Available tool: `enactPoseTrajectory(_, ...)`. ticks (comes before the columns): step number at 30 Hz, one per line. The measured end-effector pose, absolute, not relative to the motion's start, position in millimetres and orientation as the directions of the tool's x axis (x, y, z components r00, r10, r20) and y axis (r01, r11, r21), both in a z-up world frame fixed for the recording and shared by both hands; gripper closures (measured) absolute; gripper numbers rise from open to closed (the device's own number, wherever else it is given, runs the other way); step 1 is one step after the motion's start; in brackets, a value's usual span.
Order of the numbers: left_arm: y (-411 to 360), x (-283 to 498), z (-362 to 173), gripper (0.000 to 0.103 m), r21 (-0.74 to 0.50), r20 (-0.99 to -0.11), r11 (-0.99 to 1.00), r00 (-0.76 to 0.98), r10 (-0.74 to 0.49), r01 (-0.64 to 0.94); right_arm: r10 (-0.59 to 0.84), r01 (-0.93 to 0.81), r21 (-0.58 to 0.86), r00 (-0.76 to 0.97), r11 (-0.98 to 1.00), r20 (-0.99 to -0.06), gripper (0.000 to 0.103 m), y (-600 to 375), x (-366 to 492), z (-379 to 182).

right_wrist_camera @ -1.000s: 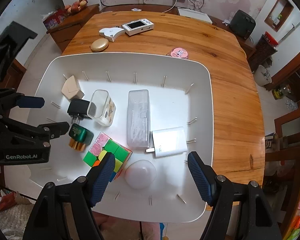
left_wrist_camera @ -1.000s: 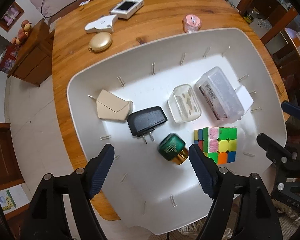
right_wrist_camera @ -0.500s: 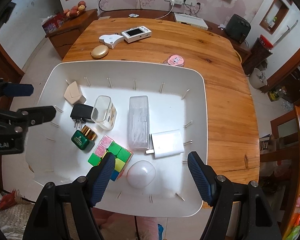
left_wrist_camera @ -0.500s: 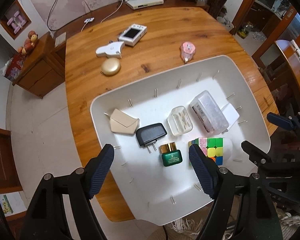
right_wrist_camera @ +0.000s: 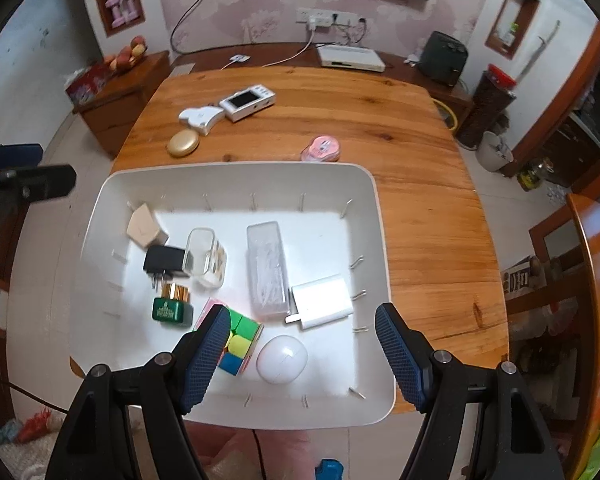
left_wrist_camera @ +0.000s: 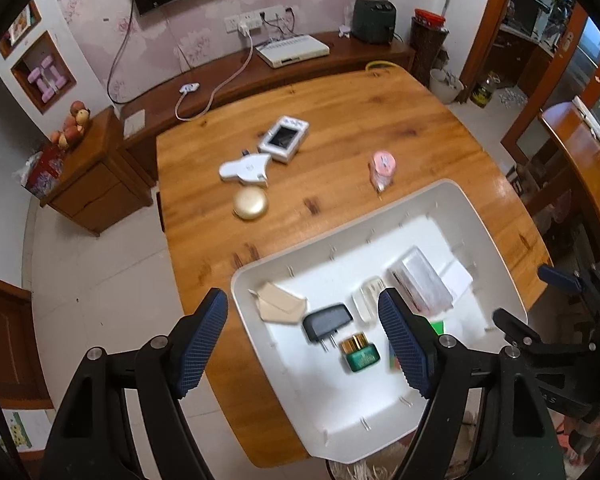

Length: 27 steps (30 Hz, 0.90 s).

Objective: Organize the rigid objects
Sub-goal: 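Move both tools back toward the remaining objects on the table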

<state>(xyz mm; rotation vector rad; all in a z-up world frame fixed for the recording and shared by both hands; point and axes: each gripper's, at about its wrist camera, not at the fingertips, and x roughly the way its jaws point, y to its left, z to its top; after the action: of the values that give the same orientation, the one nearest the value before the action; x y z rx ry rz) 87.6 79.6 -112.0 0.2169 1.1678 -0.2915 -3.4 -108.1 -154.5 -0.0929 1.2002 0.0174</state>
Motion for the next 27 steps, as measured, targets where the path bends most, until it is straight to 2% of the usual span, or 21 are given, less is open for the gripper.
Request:
enactPoseTrajectory(6,93.0,108.1,-94.3,0.023,0.047,-0.904,0.956,0.419,-0.081,0.289,-0.051,-0.013,-0.061,0.39,0.998,-0.919,0.027,-122.8,3.2,-144.7)
enactPoseTrajectory(14,119.6,147.9,-87.3,0.022,0.012,-0.903,0.985,0.425,-0.063,0.173,-0.034,0.039,-0.02,0.389,0.999,-0.921,0.027,-143.7,37.5,-145.0)
enactPoseTrajectory(22,127.3,212.1,-120.6,0.022,-0.013,-0.941,0.997,0.336,-0.037,0.074,0.018,0.049,0.038,0.36,0.998,-0.933,0.027,-155.2,99.5,-155.5)
enactPoseTrajectory(27,120.1,256.9,-152.2,0.022,0.026,-0.961,0.998,0.275,0.008,0.062,0.061,0.061,0.086,0.333,0.994,-0.941,0.027,-163.7,150.4,-167.4)
